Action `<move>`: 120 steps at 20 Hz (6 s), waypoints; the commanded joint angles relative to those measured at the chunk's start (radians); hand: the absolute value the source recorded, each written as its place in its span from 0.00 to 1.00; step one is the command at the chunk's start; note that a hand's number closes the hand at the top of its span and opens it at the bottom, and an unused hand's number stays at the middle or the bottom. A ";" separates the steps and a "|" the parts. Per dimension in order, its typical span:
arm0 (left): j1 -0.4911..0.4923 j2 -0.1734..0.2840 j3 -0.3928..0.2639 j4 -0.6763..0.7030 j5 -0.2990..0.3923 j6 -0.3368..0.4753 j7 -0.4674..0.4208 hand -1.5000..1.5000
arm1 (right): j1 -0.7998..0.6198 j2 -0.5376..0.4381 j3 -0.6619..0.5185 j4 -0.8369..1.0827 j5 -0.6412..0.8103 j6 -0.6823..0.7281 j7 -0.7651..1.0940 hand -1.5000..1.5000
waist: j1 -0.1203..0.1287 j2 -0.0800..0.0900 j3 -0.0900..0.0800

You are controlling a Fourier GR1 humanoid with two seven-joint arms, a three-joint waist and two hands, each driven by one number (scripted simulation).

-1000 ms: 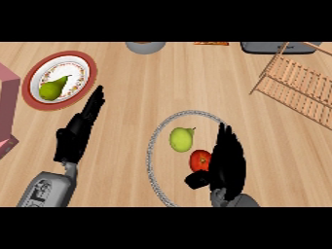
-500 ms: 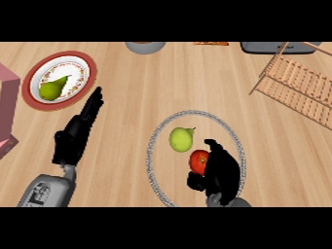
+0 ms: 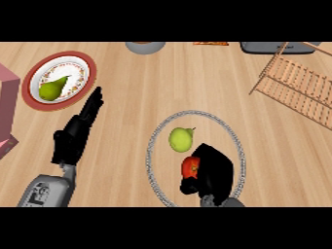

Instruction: Pick the tomato from the placemat and place it in the tiered shelf

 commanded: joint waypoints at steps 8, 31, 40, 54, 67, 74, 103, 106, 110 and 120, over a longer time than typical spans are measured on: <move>-0.019 0.006 0.020 0.015 0.000 -0.032 -0.008 0.50 | -0.363 0.012 -0.239 0.232 -0.093 -0.031 0.121 1.00 | 0.015 0.005 0.001; -0.007 -0.020 0.031 0.038 -0.015 -0.015 -0.013 0.50 | -0.662 0.012 -0.424 -0.104 0.457 0.098 0.286 1.00 | -0.023 -0.009 -0.001; 0.010 -0.025 0.027 -0.002 -0.033 -0.001 0.002 0.50 | -0.752 -0.009 -0.582 -0.171 0.627 0.293 0.186 1.00 | -0.014 -0.007 0.000; -0.045 -0.012 0.075 0.109 -0.019 -0.060 -0.068 0.50 | -0.834 -0.124 -0.810 -0.154 0.687 0.326 -0.020 1.00 | -0.003 0.002 0.000; -0.065 -0.033 0.080 0.033 -0.037 -0.058 0.026 0.50 | -0.737 -0.281 -0.883 -0.106 0.645 0.296 -0.182 1.00 | -0.003 0.001 0.000; -0.025 -0.034 0.079 0.015 -0.048 -0.061 0.000 0.50 | -0.743 -0.377 -0.955 0.187 0.576 0.004 -0.322 1.00 | 0.009 0.005 0.001; -0.009 -0.064 0.087 -0.009 -0.079 -0.075 0.013 0.50 | -0.565 -0.394 -1.061 0.098 0.497 -0.235 -0.168 0.00 | 0.000 0.000 0.000; 0.008 -0.072 0.090 0.013 -0.091 -0.061 -0.020 0.50 | -0.489 -0.440 -1.118 0.008 0.369 -0.249 -0.258 0.00 | -0.008 -0.001 0.000; -0.014 -0.052 0.116 0.026 -0.069 -0.093 -0.011 0.50 | -0.566 -0.459 -1.126 0.072 0.271 -0.261 -0.292 0.00 | -0.002 0.001 0.001; 0.046 -0.074 0.093 -0.007 -0.077 -0.100 -0.041 0.50 | -0.596 -0.430 -1.144 -0.109 0.244 -0.344 -0.228 0.00 | -0.002 0.000 0.000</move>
